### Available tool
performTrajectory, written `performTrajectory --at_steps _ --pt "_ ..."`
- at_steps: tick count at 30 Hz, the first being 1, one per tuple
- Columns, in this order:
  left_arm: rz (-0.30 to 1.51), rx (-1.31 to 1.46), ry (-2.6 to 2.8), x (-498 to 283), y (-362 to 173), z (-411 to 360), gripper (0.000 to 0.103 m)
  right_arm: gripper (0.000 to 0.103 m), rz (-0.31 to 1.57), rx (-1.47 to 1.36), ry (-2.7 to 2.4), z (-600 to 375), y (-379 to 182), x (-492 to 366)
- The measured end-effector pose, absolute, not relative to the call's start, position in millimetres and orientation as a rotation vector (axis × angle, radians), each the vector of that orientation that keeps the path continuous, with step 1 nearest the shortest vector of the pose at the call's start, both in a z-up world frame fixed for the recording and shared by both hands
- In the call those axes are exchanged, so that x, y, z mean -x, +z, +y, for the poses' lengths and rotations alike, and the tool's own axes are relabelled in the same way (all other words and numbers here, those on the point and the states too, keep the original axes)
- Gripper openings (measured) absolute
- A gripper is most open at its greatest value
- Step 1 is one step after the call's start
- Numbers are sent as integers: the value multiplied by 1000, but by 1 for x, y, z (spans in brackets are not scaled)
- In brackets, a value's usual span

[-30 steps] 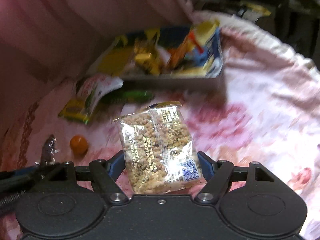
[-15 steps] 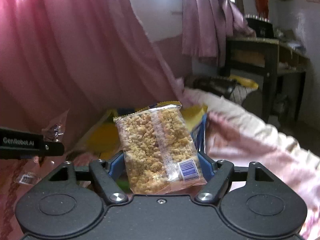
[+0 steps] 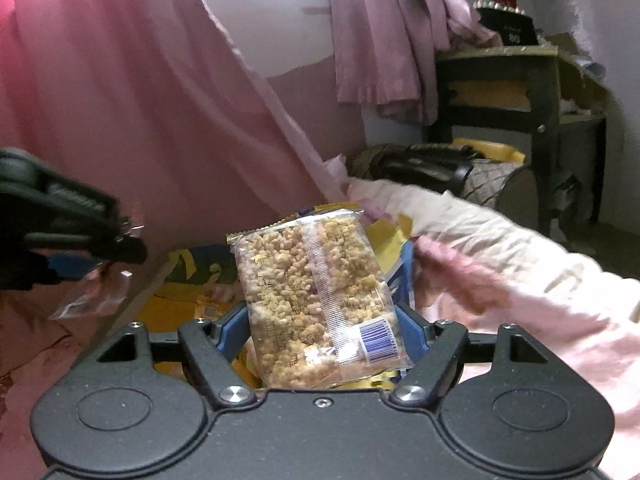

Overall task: Organize snacks
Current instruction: 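Lift the fish packet and granola bar and carry both over the tin box, then open both grippers to drop the fish packet and granola bar into the box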

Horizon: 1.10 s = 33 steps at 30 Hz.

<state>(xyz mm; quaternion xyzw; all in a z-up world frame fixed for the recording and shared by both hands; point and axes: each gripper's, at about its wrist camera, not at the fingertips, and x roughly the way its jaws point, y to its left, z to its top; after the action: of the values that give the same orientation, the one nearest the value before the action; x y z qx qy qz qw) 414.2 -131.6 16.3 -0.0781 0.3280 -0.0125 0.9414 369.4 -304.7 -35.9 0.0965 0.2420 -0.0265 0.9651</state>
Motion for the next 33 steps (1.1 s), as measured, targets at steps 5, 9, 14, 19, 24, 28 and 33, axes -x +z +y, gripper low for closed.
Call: performTrajectory --at_steps 5,9,14,19,24,28,33 --pt "707 196 34 -438 -3 -126 42 77 511 -209 -10 -296 -47 -394" --pt "737 200 90 -453 -17 -120 42 77 532 -197 18 -289 -52 -402" --pt "789 187 132 -460 -40 -118 42 77 561 -207 36 -287 -61 -409" --pt "850 198 142 -464 -59 -117 42 77 603 -223 65 -285 -68 -417" --pt "862 167 145 -464 -65 -119 43 77 604 -214 69 -284 -69 -418" --pt "866 153 149 -465 -65 -121 43 77 606 -208 68 -282 -70 -417" --pt "868 154 158 -468 -66 -122 44 78 606 -201 67 -281 -70 -416"
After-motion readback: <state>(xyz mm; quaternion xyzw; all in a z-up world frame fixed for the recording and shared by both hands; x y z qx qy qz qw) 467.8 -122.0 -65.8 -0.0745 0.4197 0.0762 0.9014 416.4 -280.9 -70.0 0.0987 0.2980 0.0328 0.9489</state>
